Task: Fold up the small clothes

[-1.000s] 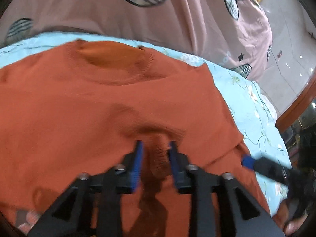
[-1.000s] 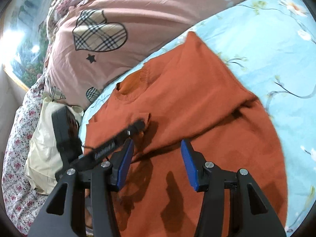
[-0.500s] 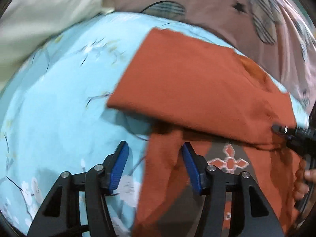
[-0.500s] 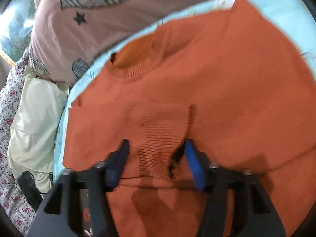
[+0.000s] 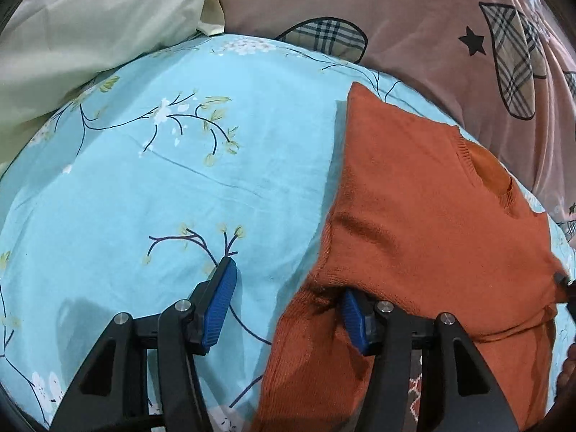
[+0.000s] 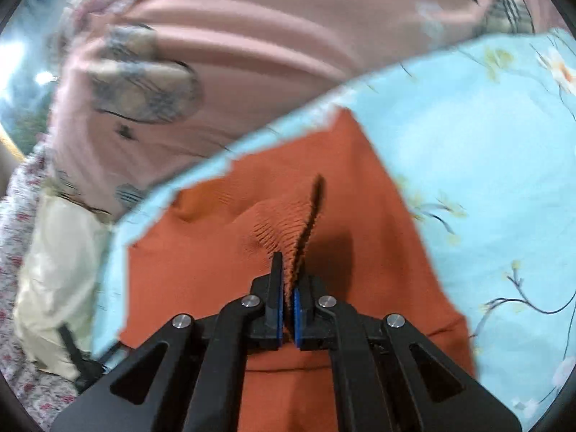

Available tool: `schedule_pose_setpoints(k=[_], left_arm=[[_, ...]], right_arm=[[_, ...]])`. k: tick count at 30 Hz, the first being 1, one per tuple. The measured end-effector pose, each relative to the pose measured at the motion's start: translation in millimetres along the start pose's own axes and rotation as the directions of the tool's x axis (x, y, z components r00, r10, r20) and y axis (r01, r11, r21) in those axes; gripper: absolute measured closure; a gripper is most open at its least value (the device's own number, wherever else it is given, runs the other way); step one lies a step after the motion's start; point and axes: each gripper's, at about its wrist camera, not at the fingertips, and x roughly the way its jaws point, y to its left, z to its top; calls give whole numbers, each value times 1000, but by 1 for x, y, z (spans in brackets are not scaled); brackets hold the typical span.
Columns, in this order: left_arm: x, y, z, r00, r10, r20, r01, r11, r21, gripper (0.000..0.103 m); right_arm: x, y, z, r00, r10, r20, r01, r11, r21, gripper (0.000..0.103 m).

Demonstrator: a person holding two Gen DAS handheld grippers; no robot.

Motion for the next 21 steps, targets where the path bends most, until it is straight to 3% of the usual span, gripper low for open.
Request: schedule_pose_setpoints(k=[2,5,8,10,11,12,14,16,17,19,21], left_arm=[[-2,6,0,1000,-22,4,22,1000,-19,47],[-2,15,3,997,-75,5,75,995,-68,47],[-3,19,2,995,-98,7,98,991,-89,47],[-4,20,2,995,-102,10,103,990,-98,47],[-4,20,2,994,-107,11,108,989,-102,47],[-3,21,2,994,-112,12,112,988,-106,47],[-1,21,3,993,-114,12,115,987,-109,47],[-1,21,3,993,-116,8,116,988,-106,47],[-3,22,2,993,-117,6,117,988,-102,47],[-6,22,1,993,-121,-7,120,989,-84,47],[-13,22,-3,993,-120,-20,119,992,-48,47]], right_arm=[[4,-3,-2,1000,-9,-7,9,1000,-11,98],[-12,7,1,998,33,60,-30,998,-46,98],[-11,14,-1,994,-98,51,102,991,-91,97],[-5,13,-3,969,-244,39,247,963,-104,94],[-7,14,-6,960,-274,51,278,955,-104,94],[-10,16,-8,962,-267,66,272,957,-104,94],[-11,24,-15,984,-164,65,171,977,-124,94],[4,30,-22,999,-52,-11,50,989,-142,94],[15,28,-24,997,-55,-56,47,989,-140,93],[28,9,-28,984,-153,-90,143,983,-115,95],[13,-14,-29,992,-101,-70,100,995,-13,98]])
